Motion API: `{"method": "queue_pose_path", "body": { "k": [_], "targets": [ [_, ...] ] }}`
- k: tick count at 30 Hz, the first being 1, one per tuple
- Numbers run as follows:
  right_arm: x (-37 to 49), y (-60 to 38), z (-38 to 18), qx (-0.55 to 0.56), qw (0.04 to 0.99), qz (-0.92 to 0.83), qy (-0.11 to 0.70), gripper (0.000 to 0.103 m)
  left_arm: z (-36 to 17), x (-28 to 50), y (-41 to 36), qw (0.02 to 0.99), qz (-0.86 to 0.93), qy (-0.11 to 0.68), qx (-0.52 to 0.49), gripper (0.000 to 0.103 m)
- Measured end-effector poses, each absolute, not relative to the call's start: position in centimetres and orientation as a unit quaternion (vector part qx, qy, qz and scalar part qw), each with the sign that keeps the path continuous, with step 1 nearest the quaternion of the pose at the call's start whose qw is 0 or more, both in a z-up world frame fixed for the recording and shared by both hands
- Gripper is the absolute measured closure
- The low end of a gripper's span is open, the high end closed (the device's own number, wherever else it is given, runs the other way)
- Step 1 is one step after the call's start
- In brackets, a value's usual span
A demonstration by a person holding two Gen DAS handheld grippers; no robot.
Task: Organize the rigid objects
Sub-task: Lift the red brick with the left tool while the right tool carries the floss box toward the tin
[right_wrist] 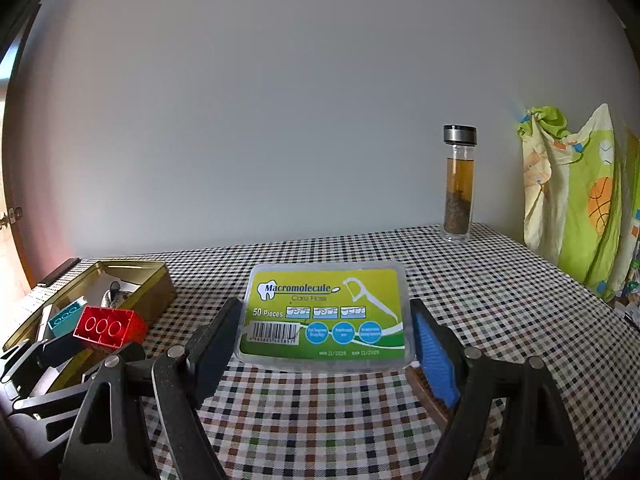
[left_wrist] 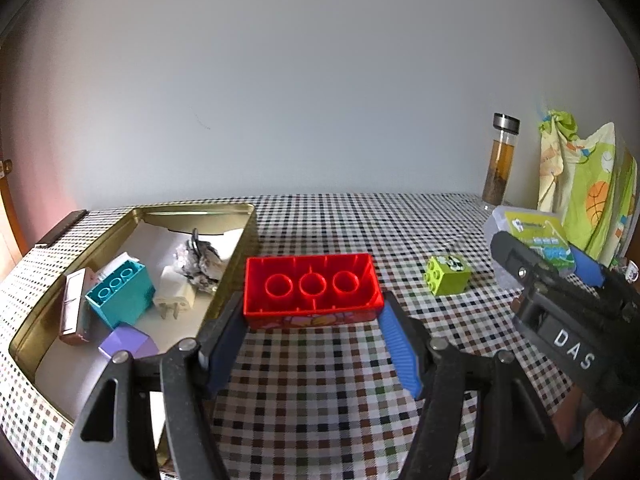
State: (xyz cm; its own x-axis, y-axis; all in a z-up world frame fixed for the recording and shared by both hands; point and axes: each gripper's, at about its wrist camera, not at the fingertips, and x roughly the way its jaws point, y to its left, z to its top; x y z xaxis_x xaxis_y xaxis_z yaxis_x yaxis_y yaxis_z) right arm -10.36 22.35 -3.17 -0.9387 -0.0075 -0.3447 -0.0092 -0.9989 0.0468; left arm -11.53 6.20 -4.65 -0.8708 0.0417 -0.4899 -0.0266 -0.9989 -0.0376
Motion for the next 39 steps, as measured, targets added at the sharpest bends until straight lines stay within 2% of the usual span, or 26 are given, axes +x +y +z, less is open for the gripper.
{"method": "queue_pose_path", "body": {
  "k": [39],
  "targets": [
    [-9.6, 20.1, -3.2, -0.167, -0.034, 0.985, 0.024, 0.02, -3.4, -9.0, 3.9, -0.015, 0.98, -0.029, -0.195, 0.038]
  ]
}}
